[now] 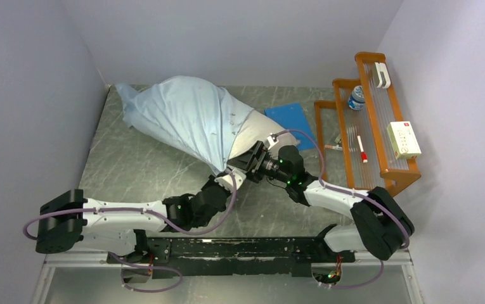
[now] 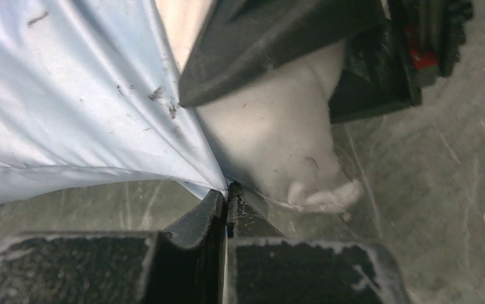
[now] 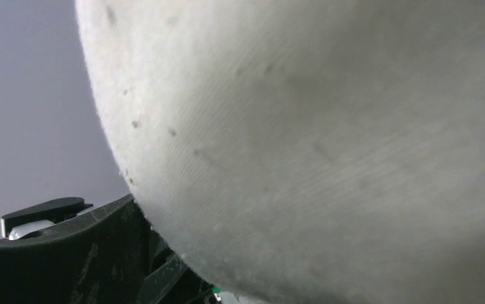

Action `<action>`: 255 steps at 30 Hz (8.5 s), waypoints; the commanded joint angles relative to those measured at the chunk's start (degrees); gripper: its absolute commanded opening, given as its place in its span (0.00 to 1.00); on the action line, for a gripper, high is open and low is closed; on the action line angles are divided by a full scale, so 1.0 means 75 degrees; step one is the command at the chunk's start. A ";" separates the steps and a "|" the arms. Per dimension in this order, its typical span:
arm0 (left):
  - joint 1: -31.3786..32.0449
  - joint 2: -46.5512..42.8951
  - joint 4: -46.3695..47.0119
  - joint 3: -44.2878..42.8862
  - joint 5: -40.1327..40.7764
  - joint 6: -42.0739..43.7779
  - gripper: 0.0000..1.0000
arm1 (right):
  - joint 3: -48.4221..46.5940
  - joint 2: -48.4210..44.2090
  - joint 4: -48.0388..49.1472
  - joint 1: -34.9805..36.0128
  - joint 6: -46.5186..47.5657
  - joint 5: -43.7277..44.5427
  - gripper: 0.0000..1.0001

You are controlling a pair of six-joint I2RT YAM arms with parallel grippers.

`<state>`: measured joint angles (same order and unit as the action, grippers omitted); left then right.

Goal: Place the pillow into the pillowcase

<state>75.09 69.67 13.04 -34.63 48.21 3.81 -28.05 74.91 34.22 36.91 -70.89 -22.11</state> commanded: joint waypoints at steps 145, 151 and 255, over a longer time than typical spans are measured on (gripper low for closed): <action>-0.1863 0.5068 -0.6004 -0.6661 -0.0166 0.0121 0.78 | 0.0573 -0.5873 -0.3746 0.0323 0.3379 0.5673 0.89; -0.1885 0.4722 -0.6040 -0.6611 -0.0012 -0.0045 0.05 | 0.0301 -0.6172 -0.4141 0.0329 0.3375 0.5839 0.89; -0.2603 0.1506 -0.5410 -1.0970 0.0276 0.0126 0.05 | -0.8498 0.0677 -0.0764 0.0350 0.2332 -0.1151 0.00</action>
<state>55.16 83.55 -30.15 -117.82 56.55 9.50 -88.05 77.65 12.14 37.21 -46.63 -18.52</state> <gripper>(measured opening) 0.048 0.009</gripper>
